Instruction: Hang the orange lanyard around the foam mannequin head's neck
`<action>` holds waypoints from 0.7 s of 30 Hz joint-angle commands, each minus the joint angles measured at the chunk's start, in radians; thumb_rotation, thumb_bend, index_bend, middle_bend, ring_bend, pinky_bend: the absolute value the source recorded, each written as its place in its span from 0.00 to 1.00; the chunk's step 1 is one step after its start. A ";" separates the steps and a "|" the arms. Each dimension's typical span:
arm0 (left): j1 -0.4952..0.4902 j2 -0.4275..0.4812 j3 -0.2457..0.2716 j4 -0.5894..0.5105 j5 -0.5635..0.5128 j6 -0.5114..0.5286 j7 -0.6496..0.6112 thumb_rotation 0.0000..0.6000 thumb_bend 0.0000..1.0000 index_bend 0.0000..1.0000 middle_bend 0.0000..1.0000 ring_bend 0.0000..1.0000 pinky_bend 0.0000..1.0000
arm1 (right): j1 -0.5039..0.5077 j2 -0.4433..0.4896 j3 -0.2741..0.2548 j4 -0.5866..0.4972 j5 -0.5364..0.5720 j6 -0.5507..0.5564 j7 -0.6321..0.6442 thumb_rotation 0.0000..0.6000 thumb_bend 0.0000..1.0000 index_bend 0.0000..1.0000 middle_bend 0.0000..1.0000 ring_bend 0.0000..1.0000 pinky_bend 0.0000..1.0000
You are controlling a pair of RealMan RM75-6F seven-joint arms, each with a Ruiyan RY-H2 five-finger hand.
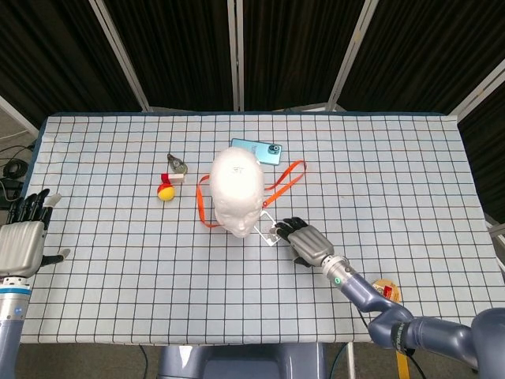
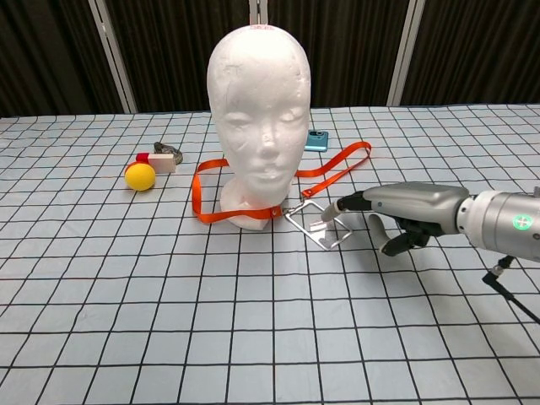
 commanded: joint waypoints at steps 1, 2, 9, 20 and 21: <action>0.002 0.003 -0.008 0.006 -0.006 -0.010 -0.009 1.00 0.00 0.00 0.00 0.00 0.00 | 0.014 -0.032 0.013 0.024 0.020 -0.013 -0.019 1.00 1.00 0.17 0.11 0.06 0.03; 0.003 0.004 -0.010 0.007 -0.005 -0.012 -0.011 1.00 0.00 0.00 0.00 0.00 0.00 | 0.017 -0.039 0.015 0.028 0.024 -0.014 -0.022 1.00 1.00 0.17 0.11 0.06 0.03; 0.010 0.009 -0.026 0.016 -0.008 -0.032 -0.029 1.00 0.00 0.00 0.00 0.00 0.00 | 0.025 -0.058 0.018 0.031 0.037 -0.022 -0.044 1.00 1.00 0.21 0.16 0.10 0.07; 0.016 0.004 -0.039 0.017 -0.002 -0.055 -0.023 1.00 0.00 0.00 0.00 0.00 0.00 | 0.005 0.013 -0.028 -0.060 0.017 -0.043 -0.025 1.00 1.00 0.25 0.23 0.16 0.13; 0.016 0.003 -0.040 0.018 -0.003 -0.058 -0.022 1.00 0.00 0.00 0.00 0.00 0.00 | 0.003 0.023 -0.032 -0.074 0.013 -0.043 -0.021 1.00 1.00 0.25 0.23 0.16 0.13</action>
